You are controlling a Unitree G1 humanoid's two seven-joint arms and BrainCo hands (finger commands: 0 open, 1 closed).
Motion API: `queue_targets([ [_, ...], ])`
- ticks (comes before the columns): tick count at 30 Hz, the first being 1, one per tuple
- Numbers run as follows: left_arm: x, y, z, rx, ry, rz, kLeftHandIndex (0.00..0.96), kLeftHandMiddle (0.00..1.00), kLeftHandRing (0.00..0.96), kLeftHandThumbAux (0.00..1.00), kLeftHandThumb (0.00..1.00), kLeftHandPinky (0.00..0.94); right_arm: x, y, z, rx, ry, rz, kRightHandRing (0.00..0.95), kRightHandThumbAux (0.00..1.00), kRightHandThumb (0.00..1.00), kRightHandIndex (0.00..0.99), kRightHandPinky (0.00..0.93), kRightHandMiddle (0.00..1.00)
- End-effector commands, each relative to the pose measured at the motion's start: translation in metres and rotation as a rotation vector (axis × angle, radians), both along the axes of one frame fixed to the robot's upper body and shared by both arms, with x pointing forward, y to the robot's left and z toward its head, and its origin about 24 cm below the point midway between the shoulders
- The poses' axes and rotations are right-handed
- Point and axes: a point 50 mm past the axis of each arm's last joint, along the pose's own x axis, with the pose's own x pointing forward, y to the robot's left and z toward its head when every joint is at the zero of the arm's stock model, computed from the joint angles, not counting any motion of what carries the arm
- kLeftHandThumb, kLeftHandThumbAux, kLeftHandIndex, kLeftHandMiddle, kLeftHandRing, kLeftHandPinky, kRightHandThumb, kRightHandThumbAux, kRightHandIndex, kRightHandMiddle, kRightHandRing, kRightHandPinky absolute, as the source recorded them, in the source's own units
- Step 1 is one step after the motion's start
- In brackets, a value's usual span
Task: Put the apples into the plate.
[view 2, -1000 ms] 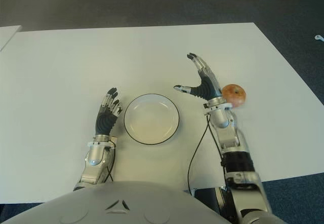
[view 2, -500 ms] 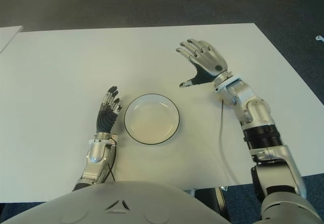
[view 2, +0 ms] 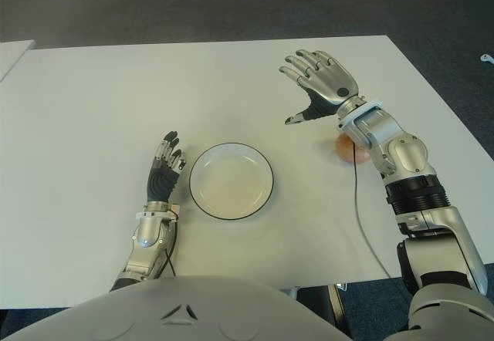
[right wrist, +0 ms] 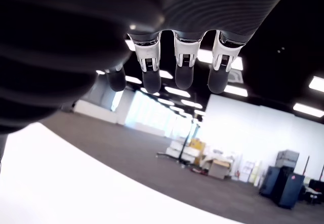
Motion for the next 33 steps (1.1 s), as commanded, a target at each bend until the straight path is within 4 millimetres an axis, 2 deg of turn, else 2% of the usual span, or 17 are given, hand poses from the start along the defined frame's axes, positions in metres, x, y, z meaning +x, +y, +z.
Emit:
queue_targets([
  [1,-0.023,0.003,-0.033,0.046,0.176,-0.007,0.005,0.000,0.000,0.691,0.000,0.000,0.009,-0.017,-0.002,-0.053,0.006,-0.039,0.000,0.345,0.254,0.000,0.000,0.000],
  [9,-0.024,0.003,-0.034,0.047,0.175,-0.016,0.007,0.000,0.000,0.714,0.000,0.000,0.009,-0.041,-0.013,0.006,0.120,-0.075,0.000,0.260,0.223,0.000,0.000,0.000],
  [17,-0.025,0.002,-0.036,0.052,0.187,-0.012,0.007,0.000,0.000,0.719,0.000,0.000,0.005,-0.054,-0.015,0.046,0.209,-0.078,0.000,0.190,0.221,0.000,0.000,0.000],
  [33,-0.029,0.007,-0.038,0.051,0.186,-0.013,0.000,0.000,0.000,0.643,0.000,0.000,-0.005,-0.069,-0.026,0.063,0.308,-0.133,0.000,0.173,0.200,0.000,0.000,0.000],
])
